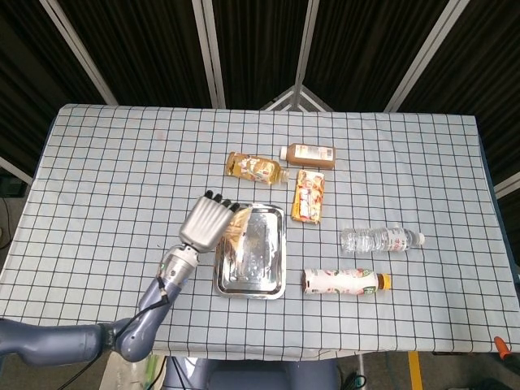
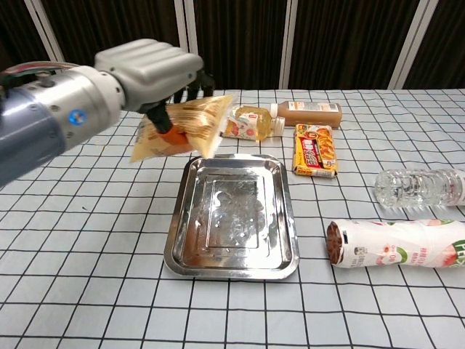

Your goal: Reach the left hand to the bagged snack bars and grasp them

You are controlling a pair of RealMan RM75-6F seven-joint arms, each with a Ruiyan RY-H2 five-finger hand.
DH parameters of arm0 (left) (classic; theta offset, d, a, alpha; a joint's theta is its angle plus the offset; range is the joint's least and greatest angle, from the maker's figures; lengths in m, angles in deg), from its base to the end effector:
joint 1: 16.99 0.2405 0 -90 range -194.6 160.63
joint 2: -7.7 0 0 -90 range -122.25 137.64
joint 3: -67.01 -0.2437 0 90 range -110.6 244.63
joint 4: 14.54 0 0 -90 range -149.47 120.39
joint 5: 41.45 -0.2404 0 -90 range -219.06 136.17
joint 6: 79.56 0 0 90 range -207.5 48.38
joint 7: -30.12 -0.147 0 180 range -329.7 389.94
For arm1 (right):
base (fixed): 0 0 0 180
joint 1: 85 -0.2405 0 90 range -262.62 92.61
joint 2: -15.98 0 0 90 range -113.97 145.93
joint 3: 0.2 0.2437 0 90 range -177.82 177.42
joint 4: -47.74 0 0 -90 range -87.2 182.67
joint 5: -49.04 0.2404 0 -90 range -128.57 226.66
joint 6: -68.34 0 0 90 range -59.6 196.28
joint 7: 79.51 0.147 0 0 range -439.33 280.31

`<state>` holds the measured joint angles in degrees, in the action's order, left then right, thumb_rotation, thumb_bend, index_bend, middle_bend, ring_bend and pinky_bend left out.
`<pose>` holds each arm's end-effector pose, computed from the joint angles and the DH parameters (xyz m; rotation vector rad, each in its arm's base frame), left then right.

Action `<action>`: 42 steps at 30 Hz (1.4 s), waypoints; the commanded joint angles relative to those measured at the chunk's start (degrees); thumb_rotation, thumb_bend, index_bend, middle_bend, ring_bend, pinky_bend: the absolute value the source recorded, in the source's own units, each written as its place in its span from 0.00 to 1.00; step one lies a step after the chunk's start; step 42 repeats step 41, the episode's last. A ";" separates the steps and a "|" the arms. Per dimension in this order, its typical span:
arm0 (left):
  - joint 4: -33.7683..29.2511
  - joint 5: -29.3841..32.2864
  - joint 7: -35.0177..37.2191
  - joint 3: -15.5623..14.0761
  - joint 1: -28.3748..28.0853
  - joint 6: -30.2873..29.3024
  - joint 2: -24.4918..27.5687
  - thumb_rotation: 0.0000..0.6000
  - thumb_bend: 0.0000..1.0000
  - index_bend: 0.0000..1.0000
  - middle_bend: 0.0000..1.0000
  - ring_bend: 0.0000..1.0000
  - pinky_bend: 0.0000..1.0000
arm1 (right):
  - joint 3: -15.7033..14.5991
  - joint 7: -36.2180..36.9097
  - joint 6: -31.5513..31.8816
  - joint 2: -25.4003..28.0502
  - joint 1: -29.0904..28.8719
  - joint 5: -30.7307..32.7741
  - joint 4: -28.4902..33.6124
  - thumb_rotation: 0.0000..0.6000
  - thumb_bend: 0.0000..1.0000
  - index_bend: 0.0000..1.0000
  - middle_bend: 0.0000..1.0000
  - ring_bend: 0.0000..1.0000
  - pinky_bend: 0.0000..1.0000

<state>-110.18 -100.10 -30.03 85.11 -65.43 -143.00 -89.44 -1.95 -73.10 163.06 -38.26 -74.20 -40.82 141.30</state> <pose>-0.0117 0.3198 -0.0536 -1.9050 -0.4446 -0.8994 -0.3427 -0.0766 0.1864 1.2602 -0.9426 0.7577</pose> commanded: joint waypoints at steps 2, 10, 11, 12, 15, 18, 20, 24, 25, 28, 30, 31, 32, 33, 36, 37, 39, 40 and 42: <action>5.57 5.28 -4.02 1.24 -5.96 1.24 -7.14 1.00 0.37 0.41 0.52 0.43 0.40 | 0.42 1.29 -0.53 0.56 -0.28 0.92 -0.33 1.00 0.32 0.00 0.00 0.00 0.00; 9.68 7.66 -7.20 -2.76 -8.50 0.13 -12.07 1.00 0.23 0.12 0.34 0.31 0.32 | 1.77 2.84 0.47 0.82 0.46 3.96 -0.86 1.00 0.32 0.00 0.00 0.00 0.00; 9.59 8.59 -8.12 -3.14 -8.57 -0.15 -12.22 1.00 0.18 0.04 0.25 0.23 0.28 | 1.75 2.93 0.53 0.82 0.52 3.90 -0.87 1.00 0.32 0.00 0.00 0.00 0.00; 9.11 10.10 -9.25 -3.58 -8.60 -0.10 -12.10 1.00 0.15 0.00 0.16 0.16 0.25 | 1.68 3.00 0.65 0.79 0.60 3.76 -0.84 1.00 0.32 0.00 0.00 0.00 0.00; 6.23 12.85 -10.88 -4.47 -8.62 0.09 -10.73 1.00 0.11 0.00 0.02 0.04 0.19 | 1.44 3.06 1.33 0.68 0.81 2.77 -0.89 1.00 0.32 0.00 0.00 0.00 0.00; 0.31 12.30 -9.86 -5.83 -7.39 -0.82 -7.19 1.00 0.09 0.00 0.00 0.00 0.18 | 1.40 2.84 2.18 0.44 1.00 1.94 -1.09 1.00 0.32 0.00 0.00 0.00 0.00; -4.74 10.16 -7.89 -7.05 -5.91 -1.70 -3.70 1.00 0.09 0.00 0.00 0.00 0.16 | 1.18 2.65 2.20 0.36 0.97 1.35 -1.18 1.00 0.32 0.00 0.00 0.00 0.00; -17.39 2.63 -0.07 -11.42 -0.36 -4.55 6.23 1.00 0.09 0.00 0.00 0.00 0.14 | 0.69 2.19 2.39 0.24 1.00 0.13 -1.01 1.00 0.32 0.00 0.00 0.00 0.00; -20.87 -1.29 2.64 -14.23 2.45 -6.72 9.46 1.00 0.08 0.00 0.00 0.00 0.13 | 0.52 2.32 2.80 0.30 1.13 -0.47 -0.99 1.00 0.32 0.00 0.00 0.00 0.00; -26.28 -14.12 11.18 -26.57 12.23 -14.05 18.26 1.00 0.05 0.00 0.00 0.00 0.08 | 0.28 2.53 5.31 0.19 1.91 -2.43 -1.62 1.00 0.32 0.00 0.00 0.00 0.00; -24.98 -22.79 19.14 -35.99 19.28 -19.20 23.06 1.00 0.04 0.00 0.00 0.00 0.07 | 0.03 2.50 6.62 -0.26 2.36 -3.65 -2.23 1.00 0.32 0.00 0.00 0.00 0.00; -22.89 -25.76 23.55 -40.44 23.16 -22.16 25.04 1.00 0.04 0.00 0.00 0.00 0.06 | -0.23 2.44 6.89 -0.43 2.50 -4.22 -2.45 1.00 0.32 0.00 0.00 0.00 0.00; -20.06 -28.75 27.16 -43.29 26.27 -25.06 26.22 1.00 0.04 0.00 0.00 0.00 0.06 | -0.54 2.37 6.99 -0.58 2.59 -4.79 -2.56 1.00 0.32 0.00 0.00 0.00 0.00; -16.63 -31.49 30.13 -44.90 29.22 -28.39 26.67 1.00 0.04 0.00 0.00 0.00 0.06 | -0.92 2.34 7.01 -0.72 2.63 -5.51 -2.56 1.00 0.32 0.00 0.00 0.00 0.00; -6.76 -38.33 32.17 -46.98 36.59 -37.06 26.34 1.00 0.04 0.00 0.00 0.00 0.06 | -2.05 1.56 6.47 -0.87 2.77 -6.90 -2.31 1.00 0.32 0.00 0.00 0.00 0.00; -5.07 -40.06 32.47 -47.04 38.03 -38.63 26.08 1.00 0.04 0.00 0.00 0.00 0.06 | -2.34 1.02 6.63 -0.89 2.84 -7.60 -2.22 1.00 0.32 0.00 0.00 0.00 0.00; -3.90 -40.67 33.07 -47.19 40.26 -39.82 25.92 1.00 0.04 0.00 0.00 0.00 0.06 | -3.16 0.81 6.71 -0.73 2.87 -9.27 -2.01 1.00 0.32 0.00 0.00 0.00 0.00; -3.85 -40.91 33.41 -47.55 40.96 -39.61 26.34 1.00 0.04 0.00 0.00 0.00 0.06 | -3.54 1.42 6.45 -0.52 2.79 -9.71 -1.85 1.00 0.32 0.00 0.00 0.00 0.00; -4.10 -41.26 34.23 -47.74 41.34 -39.45 26.99 1.00 0.04 0.00 0.00 0.00 0.06 | -3.89 2.21 5.86 -0.23 2.62 -9.77 -1.76 1.00 0.32 0.00 0.00 0.00 0.00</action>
